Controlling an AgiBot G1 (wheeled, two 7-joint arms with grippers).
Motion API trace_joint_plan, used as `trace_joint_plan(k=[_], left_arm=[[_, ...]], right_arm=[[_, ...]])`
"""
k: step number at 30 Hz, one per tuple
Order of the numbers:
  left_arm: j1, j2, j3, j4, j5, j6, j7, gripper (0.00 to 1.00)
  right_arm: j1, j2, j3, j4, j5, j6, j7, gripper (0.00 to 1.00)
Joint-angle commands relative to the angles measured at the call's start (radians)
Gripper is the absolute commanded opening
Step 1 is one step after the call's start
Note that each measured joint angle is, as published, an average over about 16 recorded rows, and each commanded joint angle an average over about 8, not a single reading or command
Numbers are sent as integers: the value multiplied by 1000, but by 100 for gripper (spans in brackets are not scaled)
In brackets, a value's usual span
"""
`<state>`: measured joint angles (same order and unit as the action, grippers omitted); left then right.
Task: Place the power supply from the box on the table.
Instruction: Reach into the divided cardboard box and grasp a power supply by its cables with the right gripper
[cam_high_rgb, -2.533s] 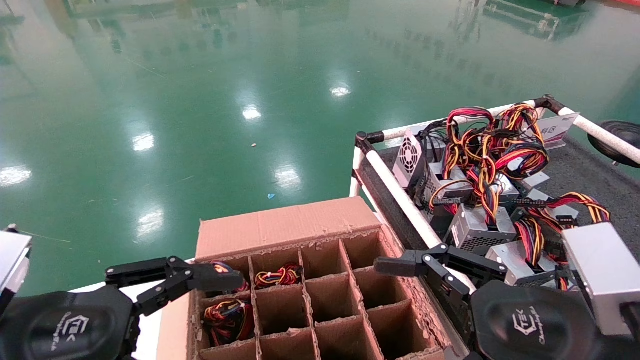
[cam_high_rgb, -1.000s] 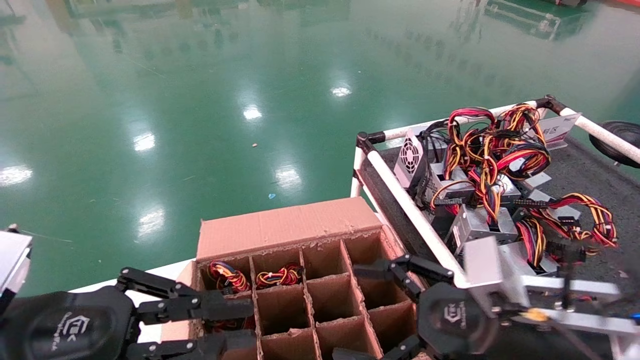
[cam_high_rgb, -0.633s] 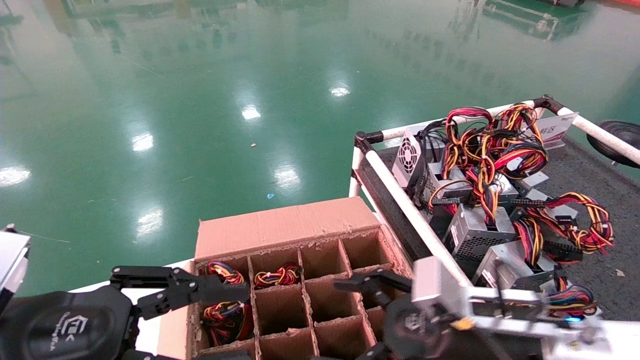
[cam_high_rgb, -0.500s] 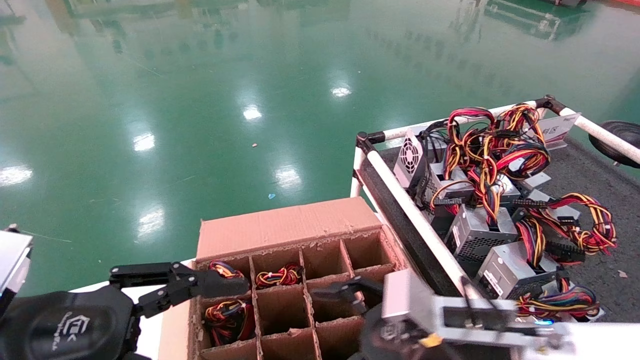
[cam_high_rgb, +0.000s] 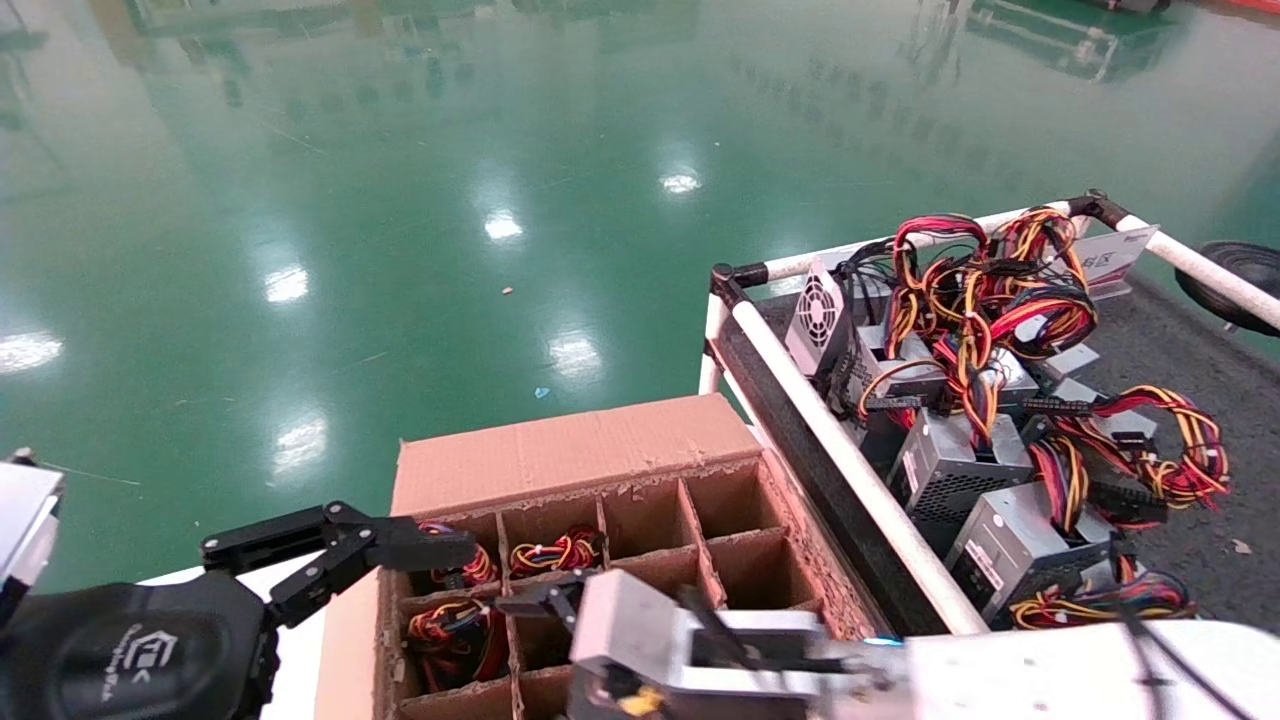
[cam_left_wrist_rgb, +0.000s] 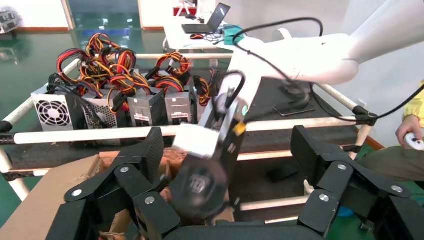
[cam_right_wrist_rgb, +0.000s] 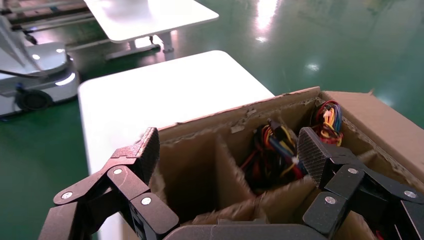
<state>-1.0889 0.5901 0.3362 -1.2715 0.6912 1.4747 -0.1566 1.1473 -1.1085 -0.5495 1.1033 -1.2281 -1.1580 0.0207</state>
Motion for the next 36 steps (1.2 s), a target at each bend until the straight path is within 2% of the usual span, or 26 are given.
trace_joint_plan(k=[1,9,10,17,18,26,36], left_arm=[[0,0,0,0,0,0,0,100],[0,0,0,0,0,0,0,100],[0,0,0,0,0,0,0,100],[0,0,0,0,0,0,0,100],[0,0,0,0,0,0,0,100],[0,0,1,0,0,0,0,100],[0,0,1,0,-1,0,0,100]], right_arm=[[5,-40,-13,-24,-25,28,-18,100],[38,-167,-24,-211,-62,113,-107,98],[44,-177,-25,-233,-64,116,-114,90],[77,-213,-28,-369,-51,89,-170,5],[81,-215,-28,-384,-47,81,-177,0],[94,-225,-30,-461,-18,49,-225,0],[105,-231,-47,-499,9,52,-234,0]])
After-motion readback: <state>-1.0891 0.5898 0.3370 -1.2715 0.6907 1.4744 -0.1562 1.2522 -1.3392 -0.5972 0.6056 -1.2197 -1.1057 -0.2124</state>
